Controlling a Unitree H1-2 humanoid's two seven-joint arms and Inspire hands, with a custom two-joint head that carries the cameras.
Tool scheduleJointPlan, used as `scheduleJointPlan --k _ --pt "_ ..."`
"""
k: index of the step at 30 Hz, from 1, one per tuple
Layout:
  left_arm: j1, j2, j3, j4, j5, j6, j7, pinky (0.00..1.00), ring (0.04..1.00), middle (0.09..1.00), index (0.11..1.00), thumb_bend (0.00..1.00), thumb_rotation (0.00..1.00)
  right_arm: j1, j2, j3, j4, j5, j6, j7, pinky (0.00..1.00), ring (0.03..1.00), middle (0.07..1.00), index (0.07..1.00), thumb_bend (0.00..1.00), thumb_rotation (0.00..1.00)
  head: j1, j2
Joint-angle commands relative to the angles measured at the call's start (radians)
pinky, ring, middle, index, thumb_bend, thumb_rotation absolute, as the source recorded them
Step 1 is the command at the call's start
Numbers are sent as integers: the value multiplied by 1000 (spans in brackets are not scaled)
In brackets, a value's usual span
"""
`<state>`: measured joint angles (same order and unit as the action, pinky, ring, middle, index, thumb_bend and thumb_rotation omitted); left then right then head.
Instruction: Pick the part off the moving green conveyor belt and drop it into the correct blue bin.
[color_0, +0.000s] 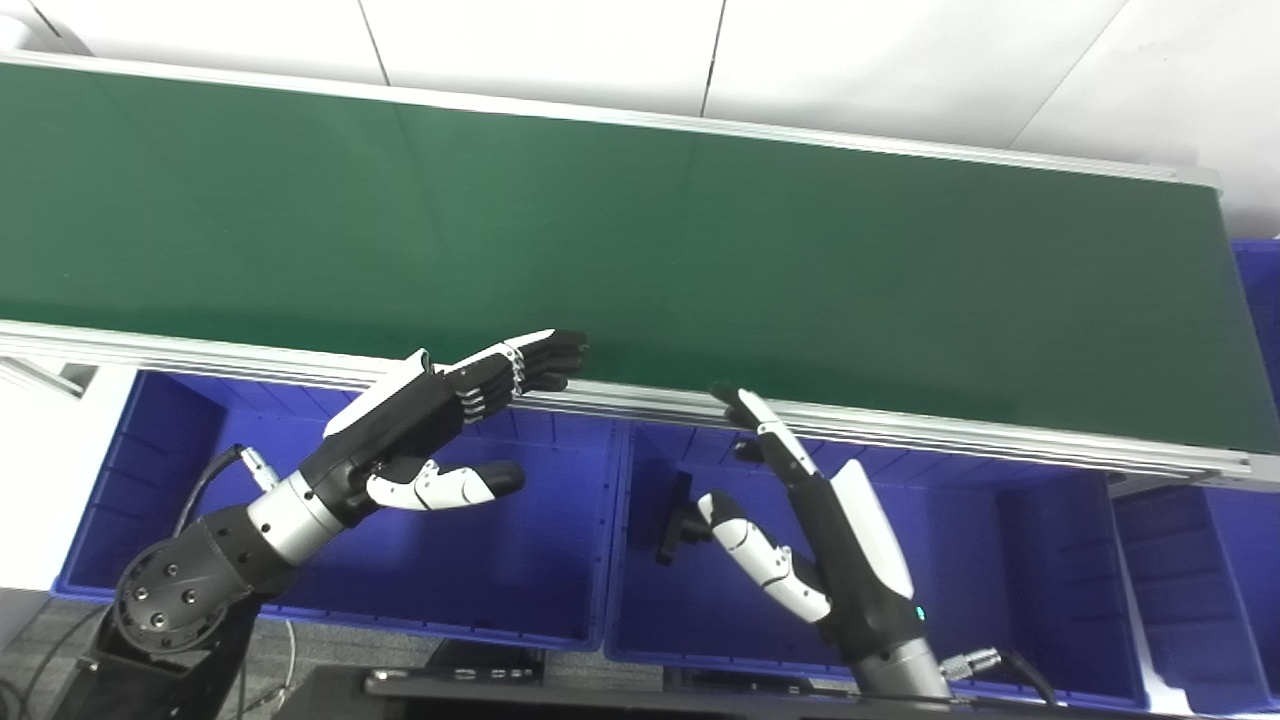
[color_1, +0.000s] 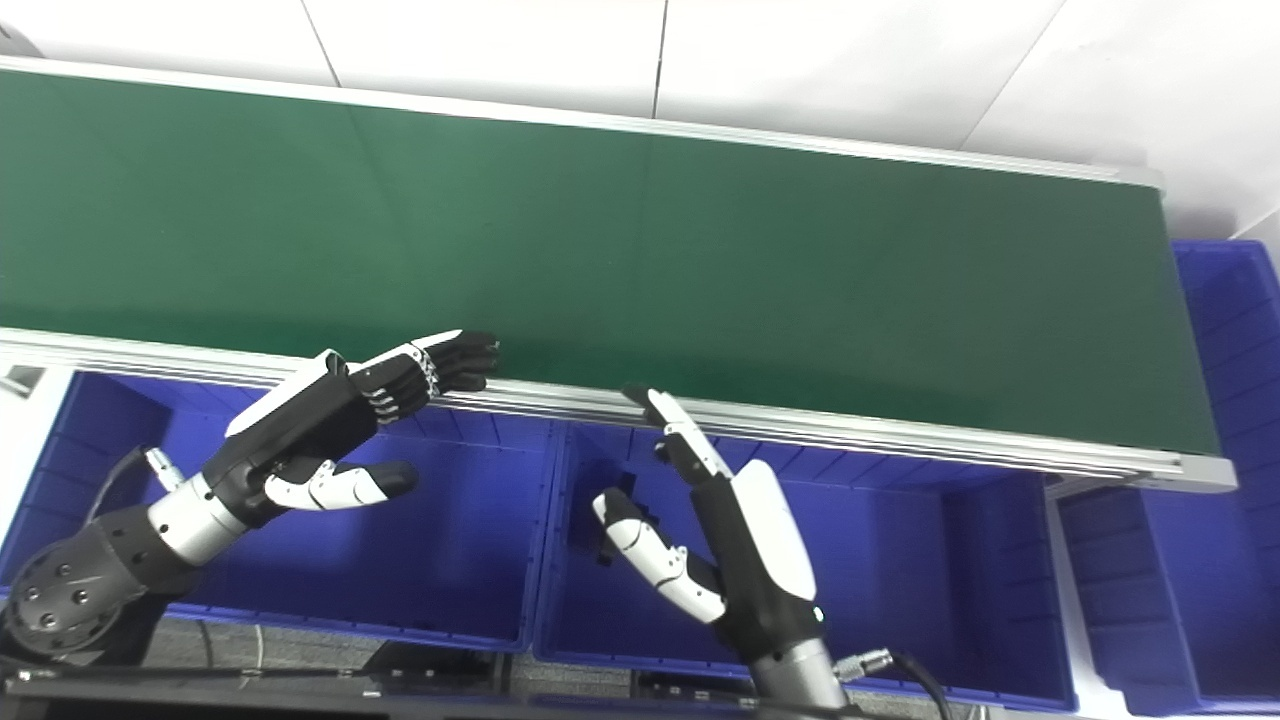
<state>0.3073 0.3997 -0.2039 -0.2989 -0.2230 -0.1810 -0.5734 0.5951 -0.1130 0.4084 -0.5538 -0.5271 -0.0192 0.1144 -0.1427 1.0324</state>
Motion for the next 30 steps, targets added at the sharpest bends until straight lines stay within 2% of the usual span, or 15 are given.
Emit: scheduleJointPlan --k 1,19,30 --pt "-1 11 1 -33 4 -19 4 890 923 939 917 345 508 1 4 2 -17 11 -61 -21 799 899 943 922 374 885 1 0" --pt "9 40 6 -72 2 9 3 888 919 935 919 342 500 3 8 26 -22 0 -46 -25 814 908 948 931 385 895 22 4" --pt "12 46 3 -75 2 6 -1 892 921 940 924 365 572 12 11 31 -23 8 -53 -34 813 904 945 928 384 893 21 5"
